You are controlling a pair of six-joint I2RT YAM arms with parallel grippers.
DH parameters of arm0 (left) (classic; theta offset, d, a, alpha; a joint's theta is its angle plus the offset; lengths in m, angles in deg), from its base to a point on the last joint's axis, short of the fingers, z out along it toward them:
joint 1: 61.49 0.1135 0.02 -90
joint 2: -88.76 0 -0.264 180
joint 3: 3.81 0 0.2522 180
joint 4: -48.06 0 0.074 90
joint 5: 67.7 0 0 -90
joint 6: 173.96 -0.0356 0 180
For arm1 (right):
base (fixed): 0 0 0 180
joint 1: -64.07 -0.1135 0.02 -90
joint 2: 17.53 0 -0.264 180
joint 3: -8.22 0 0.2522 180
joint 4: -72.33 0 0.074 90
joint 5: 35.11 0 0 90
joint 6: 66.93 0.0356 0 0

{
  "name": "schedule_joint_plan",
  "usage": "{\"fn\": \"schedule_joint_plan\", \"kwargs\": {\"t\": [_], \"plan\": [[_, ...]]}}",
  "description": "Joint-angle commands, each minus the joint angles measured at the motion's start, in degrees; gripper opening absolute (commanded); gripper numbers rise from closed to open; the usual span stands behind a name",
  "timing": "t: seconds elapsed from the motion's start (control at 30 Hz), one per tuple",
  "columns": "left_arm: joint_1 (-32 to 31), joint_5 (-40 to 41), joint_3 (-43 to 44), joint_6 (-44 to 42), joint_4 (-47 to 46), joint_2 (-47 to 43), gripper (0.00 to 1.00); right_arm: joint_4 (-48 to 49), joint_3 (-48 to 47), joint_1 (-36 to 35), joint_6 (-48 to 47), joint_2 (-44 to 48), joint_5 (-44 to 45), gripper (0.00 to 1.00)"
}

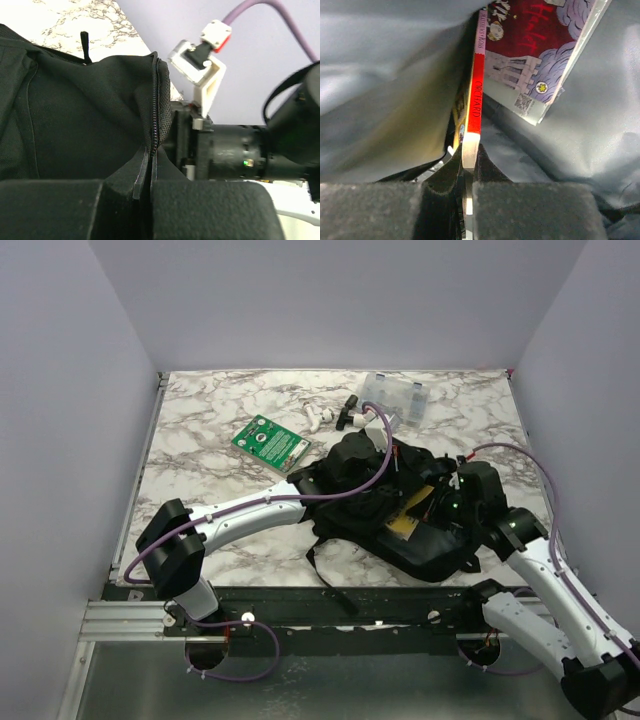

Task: Pack the student bag
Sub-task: Place the book in the student bag.

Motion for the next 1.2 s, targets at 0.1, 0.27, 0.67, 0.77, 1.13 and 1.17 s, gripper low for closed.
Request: {"fn": "schedule_joint_plan", "kwargs": {"t": [0.1,0.27,0.67,0.77,1.13,1.17], "plan": [[-0.37,-2.7,0.95,1.59,-3.79,-1.89,0.0,11.71,9.73,12.96,-5.83,-3.73,-14.97,0.15],[-0.36,-3.82,1.48,2.22,-3.79,-1.08,0.0,17.23,12.95,21.81,-7.5,-9.82,-21.96,0.25],[-0.36,-4.36,1.68,2.46,-3.87,0.54,0.0,12.08,8.64,21.67,-7.69,-13.89,-8.89,0.76],[-0.36,-5.09,1.86,2.39,-3.97,0.82,0.0,11.54,8.43,21.6,-6.69,-15.6,-6.71,0.76],[-0.1,-6.52,1.27,2.8,-4.41,1.27,0.0,40.32,14.64,17.57,-2.1,-19.6,-17.45,0.62],[0.05,-6.41,1.1,2.89,-4.41,1.12,0.0,41.81,14.83,17.13,-2.47,-19.26,-17.85,0.62]]}}
